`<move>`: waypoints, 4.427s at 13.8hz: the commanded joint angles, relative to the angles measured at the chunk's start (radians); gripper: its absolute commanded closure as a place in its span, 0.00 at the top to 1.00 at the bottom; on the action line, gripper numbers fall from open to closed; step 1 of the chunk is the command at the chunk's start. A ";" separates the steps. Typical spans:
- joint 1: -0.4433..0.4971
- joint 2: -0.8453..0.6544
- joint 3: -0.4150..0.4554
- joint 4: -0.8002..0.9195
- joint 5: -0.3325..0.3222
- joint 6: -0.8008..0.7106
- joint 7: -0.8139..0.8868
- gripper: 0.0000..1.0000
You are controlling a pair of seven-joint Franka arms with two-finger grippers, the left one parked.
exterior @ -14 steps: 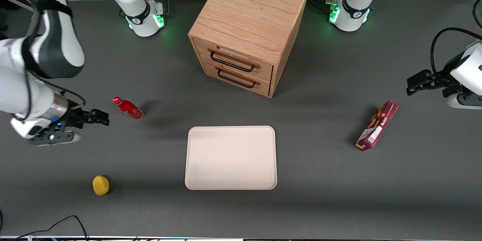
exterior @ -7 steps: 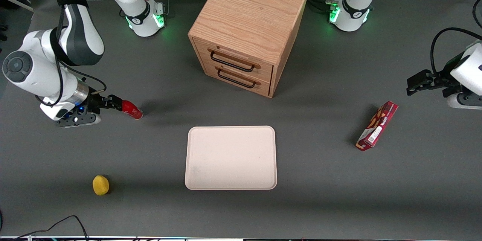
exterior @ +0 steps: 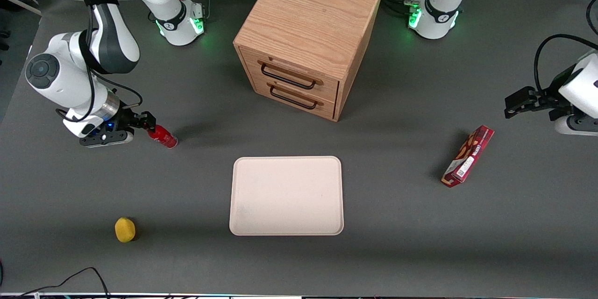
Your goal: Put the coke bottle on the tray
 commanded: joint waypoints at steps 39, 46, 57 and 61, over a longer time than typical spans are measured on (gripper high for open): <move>0.376 0.801 -0.011 1.138 -0.099 -0.186 0.459 0.00; 0.371 0.778 -0.014 1.138 -0.099 -0.193 0.458 1.00; 0.074 0.455 0.058 1.083 -0.059 -0.526 0.213 1.00; -0.029 0.262 0.073 0.936 -0.032 -0.649 0.186 1.00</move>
